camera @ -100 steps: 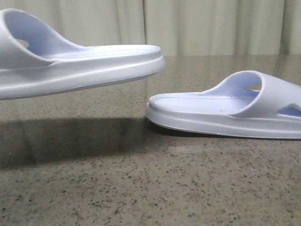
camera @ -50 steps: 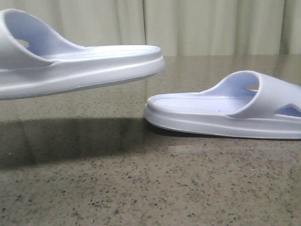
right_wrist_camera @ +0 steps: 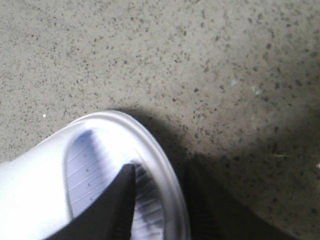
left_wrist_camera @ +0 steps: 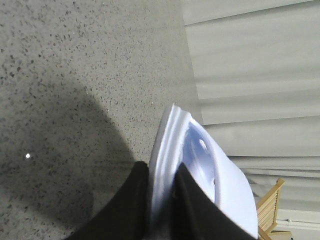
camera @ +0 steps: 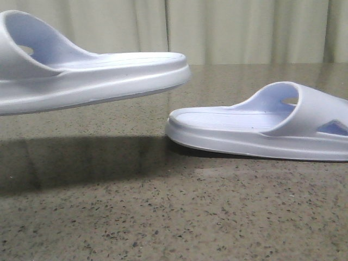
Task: Insert blue slippers together front up
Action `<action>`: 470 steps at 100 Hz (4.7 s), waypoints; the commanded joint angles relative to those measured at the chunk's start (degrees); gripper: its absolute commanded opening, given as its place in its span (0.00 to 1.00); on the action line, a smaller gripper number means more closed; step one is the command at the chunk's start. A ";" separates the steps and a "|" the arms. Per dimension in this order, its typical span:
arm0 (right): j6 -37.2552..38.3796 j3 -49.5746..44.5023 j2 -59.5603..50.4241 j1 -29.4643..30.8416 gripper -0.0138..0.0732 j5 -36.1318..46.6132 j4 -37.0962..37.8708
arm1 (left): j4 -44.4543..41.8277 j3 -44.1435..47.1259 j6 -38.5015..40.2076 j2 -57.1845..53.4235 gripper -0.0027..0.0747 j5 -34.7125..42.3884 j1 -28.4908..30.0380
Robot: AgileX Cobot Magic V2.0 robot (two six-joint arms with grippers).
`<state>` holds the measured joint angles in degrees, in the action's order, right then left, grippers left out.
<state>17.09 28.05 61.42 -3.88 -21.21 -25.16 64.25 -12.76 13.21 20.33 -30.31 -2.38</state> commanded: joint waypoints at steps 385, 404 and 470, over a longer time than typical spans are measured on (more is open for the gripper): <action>-58.40 9.45 -3.82 -0.57 0.04 -32.05 -58.78 | 29.25 -1.58 -11.90 0.28 0.06 -11.09 -2.23; -60.07 9.66 -1.97 -4.96 0.04 -32.17 -59.55 | 31.61 -1.58 -13.72 0.28 0.06 -13.63 -2.23; -75.58 9.74 2.20 -12.83 0.04 -24.32 -64.78 | 33.43 -1.58 -16.45 0.28 0.06 -14.95 -2.23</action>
<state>-53.72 36.01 64.81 -15.21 -38.00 -86.18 92.94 -12.38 -3.74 20.26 -35.95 -3.96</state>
